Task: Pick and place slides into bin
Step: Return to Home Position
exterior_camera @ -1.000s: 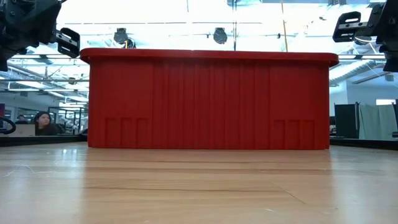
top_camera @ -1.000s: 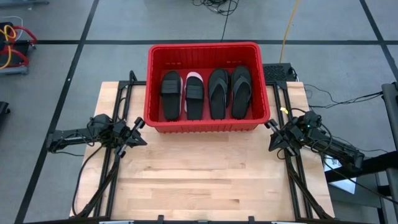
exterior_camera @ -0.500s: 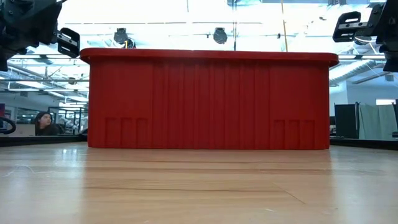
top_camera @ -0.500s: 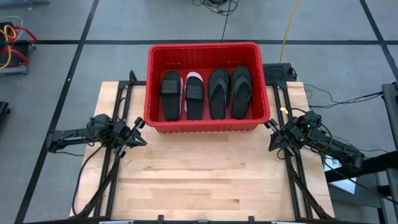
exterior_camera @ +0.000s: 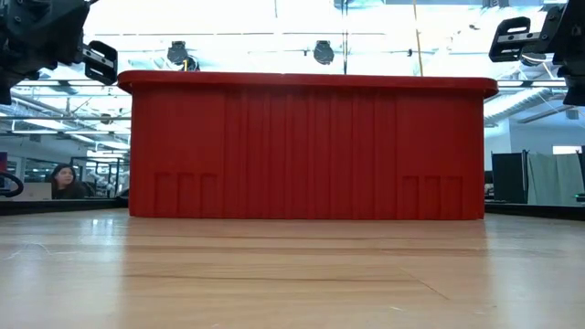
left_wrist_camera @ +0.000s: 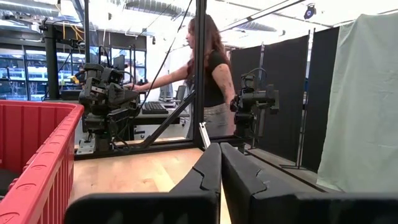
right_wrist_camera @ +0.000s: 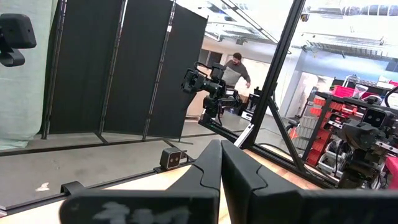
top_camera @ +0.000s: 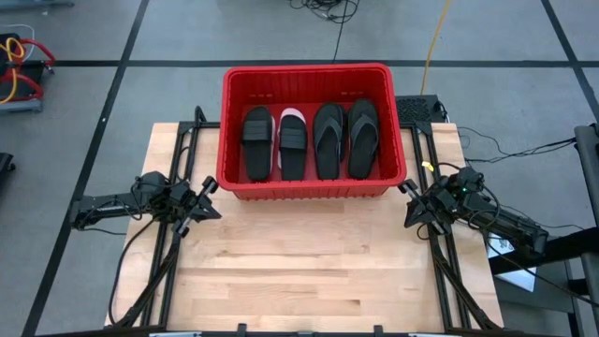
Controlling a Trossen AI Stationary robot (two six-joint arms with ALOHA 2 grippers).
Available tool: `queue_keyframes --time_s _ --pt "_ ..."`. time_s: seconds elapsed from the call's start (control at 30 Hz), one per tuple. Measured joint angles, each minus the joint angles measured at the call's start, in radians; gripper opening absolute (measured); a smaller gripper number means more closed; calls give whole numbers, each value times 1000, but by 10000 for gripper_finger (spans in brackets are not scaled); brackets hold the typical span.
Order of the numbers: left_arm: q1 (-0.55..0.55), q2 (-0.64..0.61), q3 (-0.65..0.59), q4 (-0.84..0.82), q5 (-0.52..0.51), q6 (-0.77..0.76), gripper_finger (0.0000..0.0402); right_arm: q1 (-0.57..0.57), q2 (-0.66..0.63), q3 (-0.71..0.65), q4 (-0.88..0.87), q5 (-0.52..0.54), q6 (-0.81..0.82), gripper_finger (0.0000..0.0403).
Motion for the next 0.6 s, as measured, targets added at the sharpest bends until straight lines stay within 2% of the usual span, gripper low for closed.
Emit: queue_keyframes --time_s 0.3,0.6 --pt "0 0 0 0 0 0 28 0 0 0 0 0 0 0" --pt "0 0 0 0 0 0 8 0 0 0 0 0 0 0"
